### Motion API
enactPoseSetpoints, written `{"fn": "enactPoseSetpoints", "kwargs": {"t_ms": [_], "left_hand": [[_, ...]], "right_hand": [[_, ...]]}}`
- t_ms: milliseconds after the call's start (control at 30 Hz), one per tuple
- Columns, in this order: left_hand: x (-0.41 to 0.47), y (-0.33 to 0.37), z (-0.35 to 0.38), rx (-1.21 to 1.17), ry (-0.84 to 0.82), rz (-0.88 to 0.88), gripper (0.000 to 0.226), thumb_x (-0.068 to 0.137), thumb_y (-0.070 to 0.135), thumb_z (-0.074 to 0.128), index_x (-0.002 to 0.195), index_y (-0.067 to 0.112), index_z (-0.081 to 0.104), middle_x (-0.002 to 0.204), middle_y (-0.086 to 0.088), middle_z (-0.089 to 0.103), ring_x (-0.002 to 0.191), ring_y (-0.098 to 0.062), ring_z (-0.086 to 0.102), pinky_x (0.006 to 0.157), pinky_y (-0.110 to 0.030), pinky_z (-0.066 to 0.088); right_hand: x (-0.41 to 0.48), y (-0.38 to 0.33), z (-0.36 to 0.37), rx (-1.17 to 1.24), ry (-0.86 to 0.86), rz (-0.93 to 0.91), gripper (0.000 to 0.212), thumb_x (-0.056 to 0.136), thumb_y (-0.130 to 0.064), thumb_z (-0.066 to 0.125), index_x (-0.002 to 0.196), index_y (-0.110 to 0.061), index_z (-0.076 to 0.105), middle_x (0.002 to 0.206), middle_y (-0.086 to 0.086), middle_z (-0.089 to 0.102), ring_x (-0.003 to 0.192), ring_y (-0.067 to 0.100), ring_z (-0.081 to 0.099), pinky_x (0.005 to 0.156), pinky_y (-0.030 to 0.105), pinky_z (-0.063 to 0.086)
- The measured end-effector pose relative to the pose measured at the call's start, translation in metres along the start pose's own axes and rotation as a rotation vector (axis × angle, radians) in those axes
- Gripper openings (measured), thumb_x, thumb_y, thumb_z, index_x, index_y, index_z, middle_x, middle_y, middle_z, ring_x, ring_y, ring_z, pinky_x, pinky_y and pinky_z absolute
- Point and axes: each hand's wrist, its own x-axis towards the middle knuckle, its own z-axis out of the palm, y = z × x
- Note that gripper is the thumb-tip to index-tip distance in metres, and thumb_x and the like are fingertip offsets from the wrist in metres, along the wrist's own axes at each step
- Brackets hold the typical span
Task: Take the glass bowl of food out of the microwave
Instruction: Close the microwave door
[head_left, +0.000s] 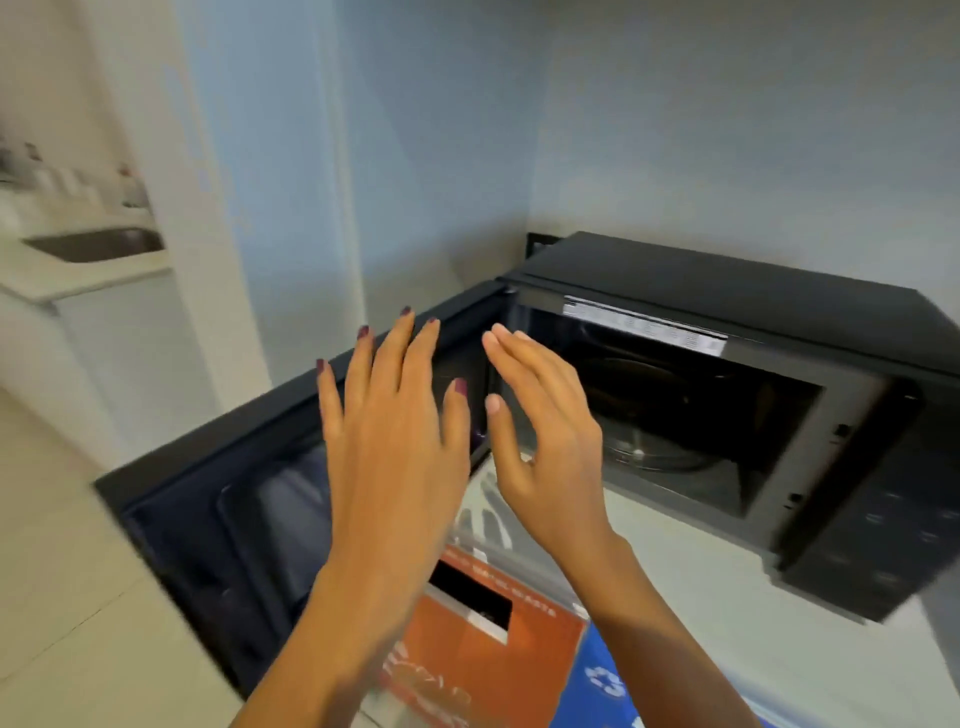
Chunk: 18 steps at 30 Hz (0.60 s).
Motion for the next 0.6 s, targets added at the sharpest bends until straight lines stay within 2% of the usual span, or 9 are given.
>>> {"fn": "enactPoseSetpoints", "kwargs": {"t_ms": [167, 233, 300, 400, 467, 600], "left_hand": [[0.004, -0.033, -0.032, 0.291, -0.125, -0.143, 0.058, 0.097, 0.043, 0.022, 0.151, 0.021, 0.016, 0.163, 0.005, 0.008, 0.150, -0.022, 0.003, 0.118, -0.050, -0.005], [0.005, -0.041, -0.041, 0.324, -0.146, -0.183, 0.055, 0.099, 0.042, 0.023, 0.150, 0.020, 0.020, 0.162, 0.004, 0.013, 0.149, -0.021, 0.010, 0.119, -0.050, -0.002], [0.004, -0.046, -0.051, 0.288, -0.138, -0.216, 0.049, 0.100, 0.039, 0.029, 0.146, 0.021, 0.031, 0.157, 0.002, 0.030, 0.144, -0.020, 0.028, 0.119, -0.046, 0.011], [0.004, -0.047, -0.061, 0.230, -0.115, -0.199, 0.040, 0.100, 0.036, 0.034, 0.134, 0.023, 0.050, 0.131, 0.000, 0.062, 0.117, -0.024, 0.056, 0.100, -0.040, 0.039], [0.004, -0.045, -0.065, 0.222, -0.114, -0.181, 0.037, 0.100, 0.035, 0.033, 0.128, 0.025, 0.056, 0.121, 0.001, 0.067, 0.107, -0.025, 0.060, 0.088, -0.039, 0.044], [0.004, -0.039, -0.069, 0.220, -0.116, -0.157, 0.035, 0.100, 0.038, 0.034, 0.114, 0.029, 0.065, 0.099, 0.002, 0.070, 0.087, -0.024, 0.063, 0.068, -0.036, 0.048]], "right_hand": [[0.014, -0.021, 0.044, 0.115, -0.221, -0.041, 0.046, 0.097, -0.013, 0.051, 0.142, -0.009, 0.043, 0.152, 0.005, 0.041, 0.147, 0.015, 0.026, 0.120, 0.040, 0.025], [0.018, -0.025, 0.056, 0.135, -0.303, -0.036, 0.047, 0.099, -0.019, 0.048, 0.144, -0.011, 0.039, 0.155, 0.003, 0.035, 0.148, 0.013, 0.020, 0.122, 0.039, 0.019], [0.021, -0.029, 0.066, 0.164, -0.363, -0.028, 0.046, 0.100, -0.023, 0.045, 0.145, -0.013, 0.038, 0.157, 0.002, 0.033, 0.149, 0.009, 0.016, 0.124, 0.035, 0.014], [0.023, -0.031, 0.073, 0.183, -0.410, 0.000, 0.042, 0.101, -0.029, 0.042, 0.141, -0.016, 0.046, 0.155, 0.001, 0.036, 0.147, 0.006, 0.022, 0.122, 0.024, 0.011], [0.024, -0.030, 0.073, 0.180, -0.407, 0.019, 0.039, 0.101, -0.032, 0.040, 0.136, -0.018, 0.052, 0.150, -0.001, 0.044, 0.143, 0.007, 0.030, 0.120, 0.019, 0.015], [0.026, -0.027, 0.064, 0.204, -0.329, 0.035, 0.032, 0.100, -0.031, 0.042, 0.120, -0.021, 0.065, 0.127, -0.007, 0.063, 0.128, 0.003, 0.046, 0.113, 0.023, 0.031]]}}
